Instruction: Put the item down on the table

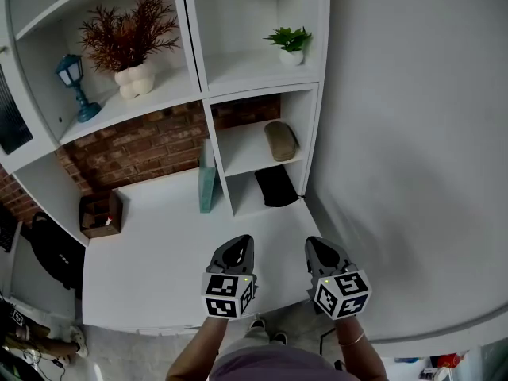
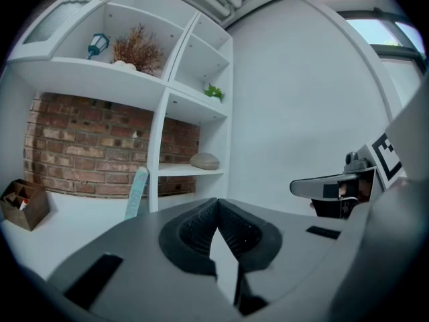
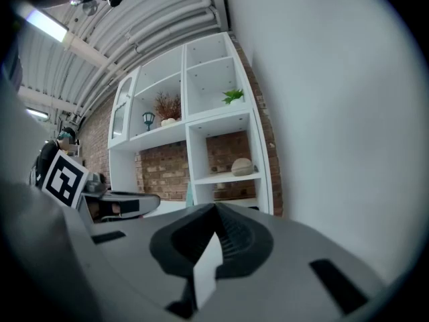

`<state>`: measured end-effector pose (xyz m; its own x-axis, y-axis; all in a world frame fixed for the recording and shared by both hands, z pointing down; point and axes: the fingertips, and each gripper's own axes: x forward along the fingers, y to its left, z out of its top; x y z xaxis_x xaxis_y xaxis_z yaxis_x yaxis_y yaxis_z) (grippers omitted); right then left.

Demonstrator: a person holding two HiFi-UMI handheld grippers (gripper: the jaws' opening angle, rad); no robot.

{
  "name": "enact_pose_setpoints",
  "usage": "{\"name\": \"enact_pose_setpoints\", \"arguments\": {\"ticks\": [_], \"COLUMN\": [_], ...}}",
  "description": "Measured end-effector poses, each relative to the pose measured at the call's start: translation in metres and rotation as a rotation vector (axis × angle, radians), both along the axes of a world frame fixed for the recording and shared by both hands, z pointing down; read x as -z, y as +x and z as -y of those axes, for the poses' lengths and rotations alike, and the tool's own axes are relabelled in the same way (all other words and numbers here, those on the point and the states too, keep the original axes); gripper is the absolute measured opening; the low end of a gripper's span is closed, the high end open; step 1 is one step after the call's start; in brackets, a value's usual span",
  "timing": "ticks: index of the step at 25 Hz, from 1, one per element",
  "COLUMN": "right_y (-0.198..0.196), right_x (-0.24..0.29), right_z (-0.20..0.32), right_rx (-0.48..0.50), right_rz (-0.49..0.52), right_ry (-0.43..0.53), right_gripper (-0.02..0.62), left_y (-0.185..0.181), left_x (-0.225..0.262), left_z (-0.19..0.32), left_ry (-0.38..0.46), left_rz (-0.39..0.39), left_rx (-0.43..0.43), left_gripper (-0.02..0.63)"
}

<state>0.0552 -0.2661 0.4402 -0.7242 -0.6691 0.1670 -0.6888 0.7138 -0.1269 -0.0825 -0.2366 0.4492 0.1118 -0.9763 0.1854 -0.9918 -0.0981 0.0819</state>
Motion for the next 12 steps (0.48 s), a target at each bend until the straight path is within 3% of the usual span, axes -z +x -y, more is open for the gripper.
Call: {"name": "enact_pose_setpoints", "arguments": {"ticks": [12], "right_y": [0.003], "right_x": [-0.005], "right_z": [-0.012], "right_rx": [-0.001], "right_rz": [-0.013], "right_ry": [-0.007], "right_gripper": [-0.006], "left_y": [0.005], "left_x": [-0.001], "left_z": [-0.01], "left_ry": [-0.005], "left_rz": [-0.018], "left_rx": [-0.007], "left_gripper": [0.002]}}
